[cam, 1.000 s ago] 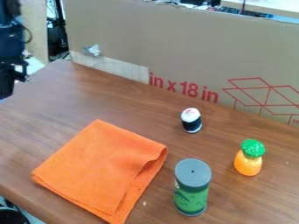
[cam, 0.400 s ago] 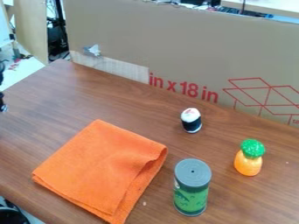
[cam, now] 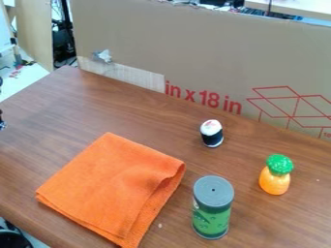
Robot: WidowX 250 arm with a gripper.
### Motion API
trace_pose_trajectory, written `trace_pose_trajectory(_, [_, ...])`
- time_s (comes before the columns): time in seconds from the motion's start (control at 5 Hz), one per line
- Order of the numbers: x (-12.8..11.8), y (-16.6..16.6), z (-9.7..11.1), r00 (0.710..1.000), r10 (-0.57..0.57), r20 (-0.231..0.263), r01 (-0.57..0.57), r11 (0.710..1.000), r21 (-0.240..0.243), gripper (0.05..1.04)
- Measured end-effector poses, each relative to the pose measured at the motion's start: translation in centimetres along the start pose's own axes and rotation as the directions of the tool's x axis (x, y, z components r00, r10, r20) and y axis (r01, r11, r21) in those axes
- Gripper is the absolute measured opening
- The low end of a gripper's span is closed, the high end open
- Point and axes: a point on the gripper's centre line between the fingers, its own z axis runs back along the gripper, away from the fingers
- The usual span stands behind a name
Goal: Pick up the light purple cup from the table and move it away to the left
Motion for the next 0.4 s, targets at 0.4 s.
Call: trace_pose_trajectory(0.4, [-0.59,-1.04,0.82,0.998,0.033,-0.044,-0.035,0.999,-0.035,0.324])
